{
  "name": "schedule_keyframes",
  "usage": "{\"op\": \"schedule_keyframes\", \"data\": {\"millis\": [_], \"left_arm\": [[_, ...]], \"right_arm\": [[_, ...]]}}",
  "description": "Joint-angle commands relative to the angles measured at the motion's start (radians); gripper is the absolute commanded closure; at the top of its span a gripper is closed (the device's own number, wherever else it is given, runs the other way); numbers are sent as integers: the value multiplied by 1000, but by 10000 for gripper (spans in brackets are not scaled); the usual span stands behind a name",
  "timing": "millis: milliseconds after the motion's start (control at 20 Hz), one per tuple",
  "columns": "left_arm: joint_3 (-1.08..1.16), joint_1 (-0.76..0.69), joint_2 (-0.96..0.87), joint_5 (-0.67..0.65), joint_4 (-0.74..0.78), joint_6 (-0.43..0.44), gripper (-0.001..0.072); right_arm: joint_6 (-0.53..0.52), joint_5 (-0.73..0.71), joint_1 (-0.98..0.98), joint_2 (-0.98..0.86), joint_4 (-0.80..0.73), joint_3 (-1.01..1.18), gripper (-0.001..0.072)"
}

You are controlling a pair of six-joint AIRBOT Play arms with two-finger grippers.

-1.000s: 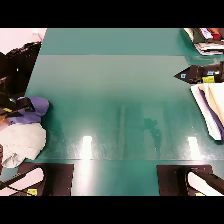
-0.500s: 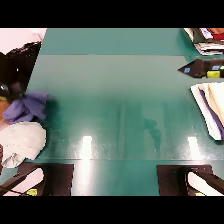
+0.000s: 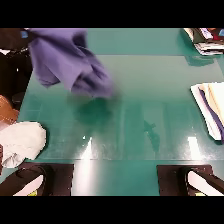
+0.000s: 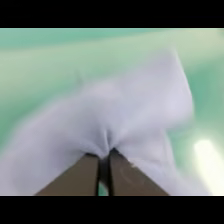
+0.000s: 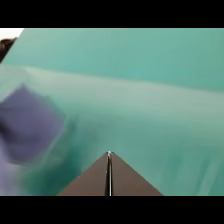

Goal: Fold the shirts.

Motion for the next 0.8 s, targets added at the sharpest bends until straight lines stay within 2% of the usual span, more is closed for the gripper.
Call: {"op": "schedule_keyframes", "data": {"millis": [0,300,350,400,450,600,750], "left_arm": [[40,-228,-67,29,51,-68,684],[40,-525,-373,38,-36,-84,680],[40,-558,-422,47,-62,-63,589],[40,-588,-468,58,-83,-48,237],[40,-606,-502,68,-90,-48,45],[47,-581,-524,56,-25,-6,50],[65,-443,-491,-32,100,-5,50]], "right_arm": [[0,-4,-5,1,0,62,696],[0,56,-5,1,-1,61,697],[0,58,-5,1,-1,61,696],[0,58,-5,1,-1,61,697],[1,58,-5,1,-1,61,697],[0,60,-5,0,-1,61,696],[0,69,-5,1,-1,61,696]]}}
